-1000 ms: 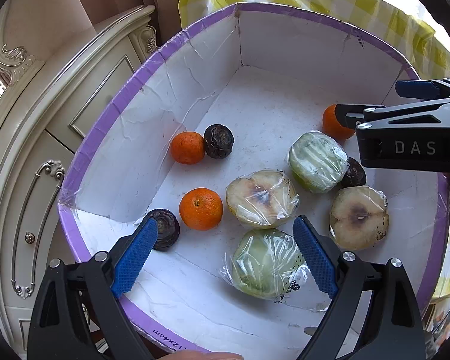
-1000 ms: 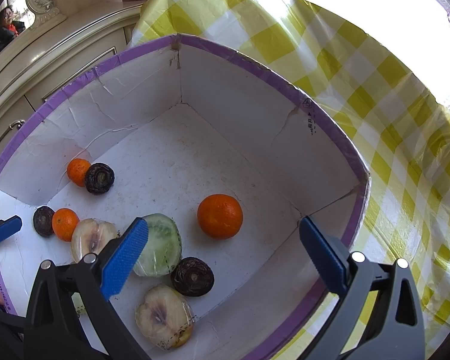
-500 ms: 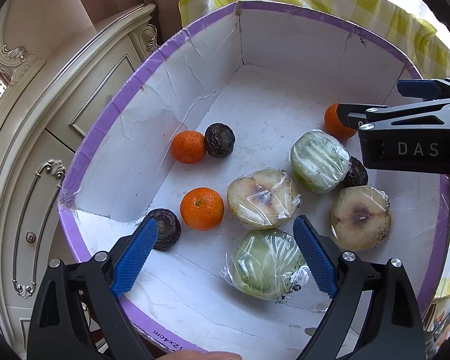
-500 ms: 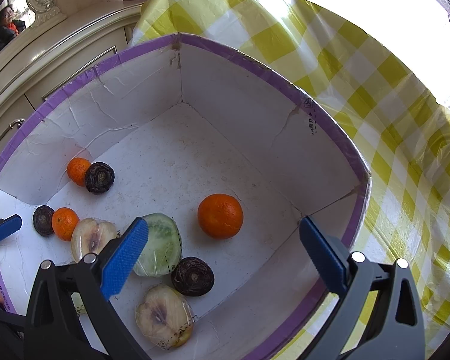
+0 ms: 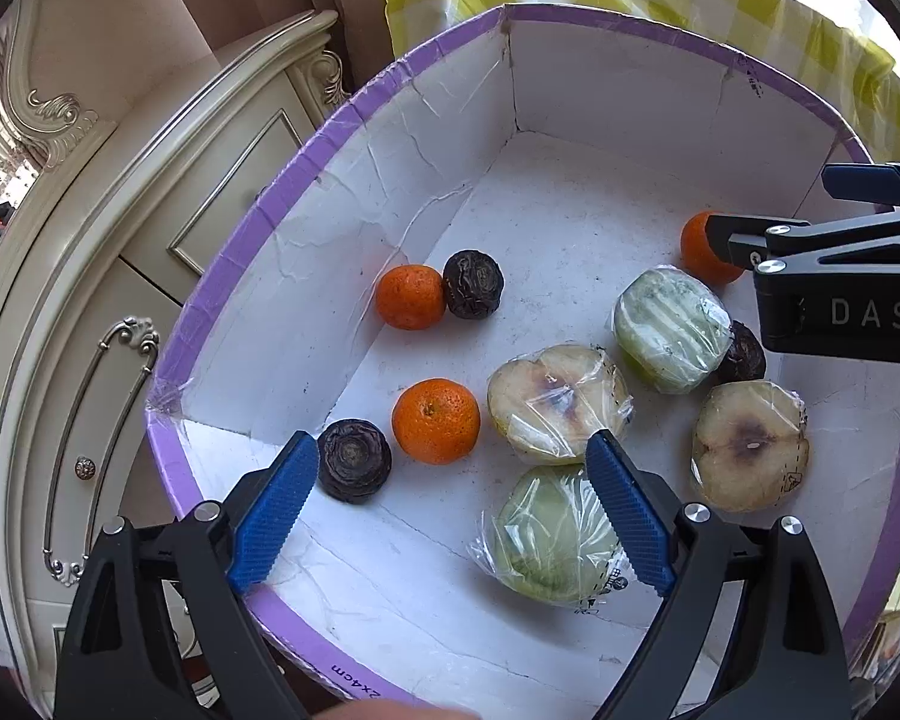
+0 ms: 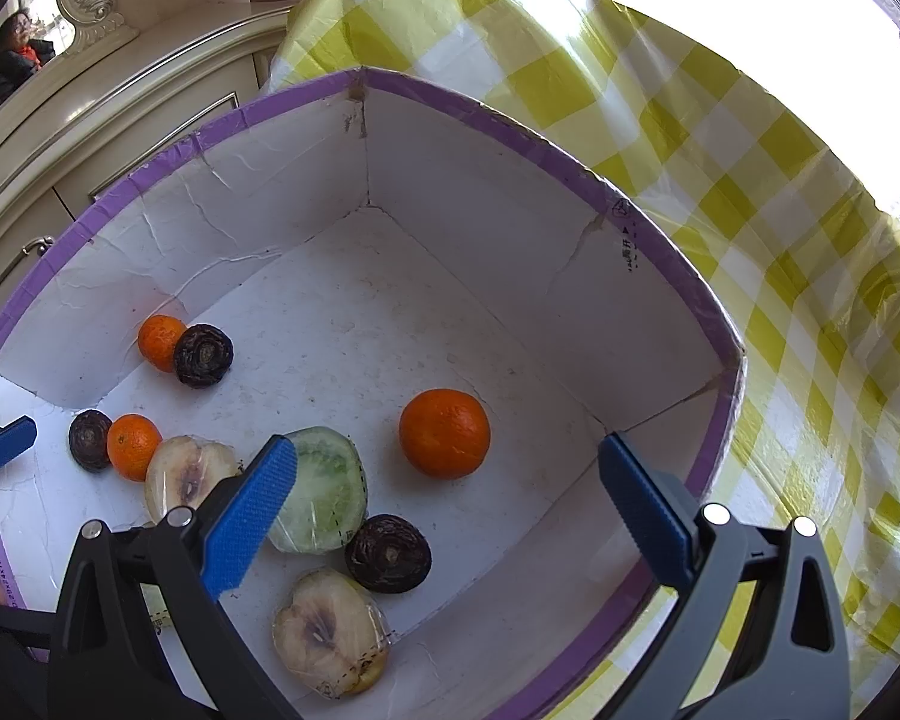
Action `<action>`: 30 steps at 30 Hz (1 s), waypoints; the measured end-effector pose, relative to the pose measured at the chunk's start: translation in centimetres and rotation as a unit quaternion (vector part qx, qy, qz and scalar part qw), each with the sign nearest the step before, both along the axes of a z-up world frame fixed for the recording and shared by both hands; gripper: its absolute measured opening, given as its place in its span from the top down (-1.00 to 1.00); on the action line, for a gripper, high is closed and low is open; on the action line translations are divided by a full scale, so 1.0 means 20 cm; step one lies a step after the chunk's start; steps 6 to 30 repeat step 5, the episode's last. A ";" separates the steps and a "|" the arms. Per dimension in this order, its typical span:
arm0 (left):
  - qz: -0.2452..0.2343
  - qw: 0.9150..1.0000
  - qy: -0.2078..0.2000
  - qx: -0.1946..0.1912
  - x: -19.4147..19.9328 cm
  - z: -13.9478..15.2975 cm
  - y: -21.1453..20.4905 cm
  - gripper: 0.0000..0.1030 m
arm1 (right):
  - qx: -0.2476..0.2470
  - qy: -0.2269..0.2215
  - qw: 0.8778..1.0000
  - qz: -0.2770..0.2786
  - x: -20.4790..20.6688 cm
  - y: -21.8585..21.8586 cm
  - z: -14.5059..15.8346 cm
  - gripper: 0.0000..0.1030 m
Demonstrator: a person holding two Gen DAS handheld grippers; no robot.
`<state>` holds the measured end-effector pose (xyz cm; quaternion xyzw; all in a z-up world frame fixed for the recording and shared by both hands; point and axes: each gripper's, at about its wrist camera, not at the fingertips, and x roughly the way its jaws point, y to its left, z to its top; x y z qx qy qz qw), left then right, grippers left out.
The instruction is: Organize fruits
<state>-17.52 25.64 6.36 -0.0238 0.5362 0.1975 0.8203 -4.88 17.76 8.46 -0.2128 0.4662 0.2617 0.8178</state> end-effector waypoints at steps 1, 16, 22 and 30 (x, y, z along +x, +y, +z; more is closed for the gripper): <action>0.002 1.000 0.001 -0.002 0.00 0.00 0.00 -0.72 | 0.000 0.000 1.000 0.001 0.00 0.00 0.00 -0.96; 0.006 1.000 0.006 -0.004 0.00 0.02 -0.01 -0.73 | 0.000 0.000 1.000 0.001 0.00 0.00 0.00 -0.96; 0.006 1.000 0.006 -0.004 0.00 0.02 -0.01 -0.73 | 0.000 0.000 1.000 0.001 0.00 0.00 0.00 -0.96; 0.006 1.000 0.006 -0.004 0.00 0.02 -0.01 -0.73 | 0.000 0.000 1.000 0.001 0.00 0.00 0.00 -0.96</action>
